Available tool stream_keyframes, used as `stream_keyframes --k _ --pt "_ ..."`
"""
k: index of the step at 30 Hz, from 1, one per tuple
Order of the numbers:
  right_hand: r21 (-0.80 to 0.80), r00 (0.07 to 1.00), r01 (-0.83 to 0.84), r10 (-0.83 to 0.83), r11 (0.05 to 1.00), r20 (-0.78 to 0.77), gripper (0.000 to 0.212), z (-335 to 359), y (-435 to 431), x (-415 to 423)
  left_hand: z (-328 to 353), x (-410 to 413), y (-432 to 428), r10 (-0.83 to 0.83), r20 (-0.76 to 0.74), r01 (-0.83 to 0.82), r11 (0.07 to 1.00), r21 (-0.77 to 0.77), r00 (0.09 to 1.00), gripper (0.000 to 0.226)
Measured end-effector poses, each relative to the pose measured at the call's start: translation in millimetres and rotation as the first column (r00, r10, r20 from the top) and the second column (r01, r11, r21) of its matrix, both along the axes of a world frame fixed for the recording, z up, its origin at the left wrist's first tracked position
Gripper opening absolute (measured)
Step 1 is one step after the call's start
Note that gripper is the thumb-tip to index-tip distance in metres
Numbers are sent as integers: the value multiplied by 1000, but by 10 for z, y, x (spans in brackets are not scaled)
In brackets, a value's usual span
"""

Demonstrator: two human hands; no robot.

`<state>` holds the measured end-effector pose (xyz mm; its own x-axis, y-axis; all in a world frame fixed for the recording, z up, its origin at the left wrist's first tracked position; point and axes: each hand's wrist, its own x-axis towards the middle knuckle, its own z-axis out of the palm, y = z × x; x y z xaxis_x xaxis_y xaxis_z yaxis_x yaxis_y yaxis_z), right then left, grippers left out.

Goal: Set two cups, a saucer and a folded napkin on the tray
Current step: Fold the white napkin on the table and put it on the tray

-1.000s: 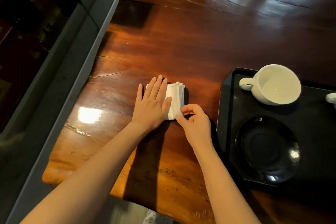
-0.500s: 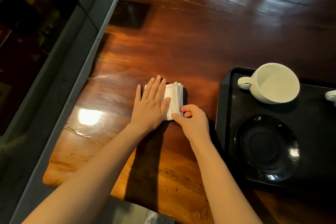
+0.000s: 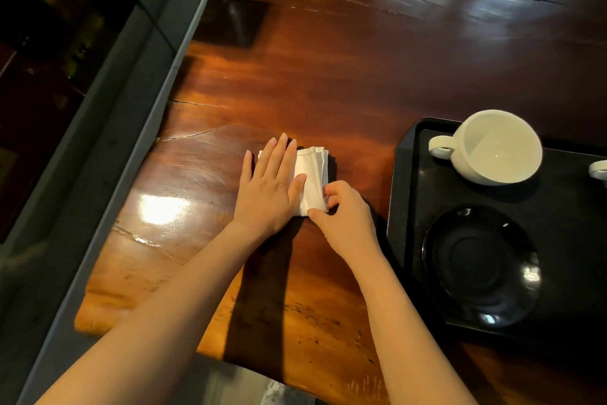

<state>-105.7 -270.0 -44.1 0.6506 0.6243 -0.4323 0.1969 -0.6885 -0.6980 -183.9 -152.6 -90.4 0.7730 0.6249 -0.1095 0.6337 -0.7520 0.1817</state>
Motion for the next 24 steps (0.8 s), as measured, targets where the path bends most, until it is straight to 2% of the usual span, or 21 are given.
stream_keyframes --k 2,5,8,10,13,15,16,18,19,21,22,24 --pt "-29 1000 -6 7 1000 14 30 -2 -4 3 1 -5 1 -2 3 2 1000 3 1000 69" --pt "-8 995 31 -32 999 -90 23 26 10 32 -4 -15 6 -2 4 2 1000 12 1000 68" --pt "-142 993 7 -23 990 -113 31 37 38 90 -15 -10 -4 2 2 -2 1000 13 1000 68" --pt "-221 997 19 -35 975 -68 34 10 58 76 -23 -6 0 5 -1 -5 1000 21 1000 66" --pt "-286 993 114 -113 951 19 27 6 104 -14 -21 -2 5 14 -11 -14 1000 22 1000 65" --pt "-258 972 193 -149 947 182 26 41 119 -78 -9 11 -15 24 -12 -23 1000 18 1000 66" --pt "-175 940 202 -141 964 311 28 65 141 -106 -2 13 -24 31 -8 -31 999 12 999 67" --pt "50 866 46 -65 998 496 36 49 247 -136 9 -2 -30 28 -12 -28 1000 4 1000 72" --pt "78 839 -101 43 992 543 41 3 326 -130 6 -16 -28 3 -20 -3 1000 12 1000 77" --pt "-14 767 -334 281 942 577 47 -143 451 -85 -7 -44 -19 -47 -15 47 999 17 999 80" --pt "-69 745 -379 349 923 569 48 -228 479 -43 -11 -49 -14 -49 8 48 999 14 999 77" --pt "-123 724 -384 382 915 574 51 -365 466 37 -12 -53 -3 -48 38 48 999 7 998 72"
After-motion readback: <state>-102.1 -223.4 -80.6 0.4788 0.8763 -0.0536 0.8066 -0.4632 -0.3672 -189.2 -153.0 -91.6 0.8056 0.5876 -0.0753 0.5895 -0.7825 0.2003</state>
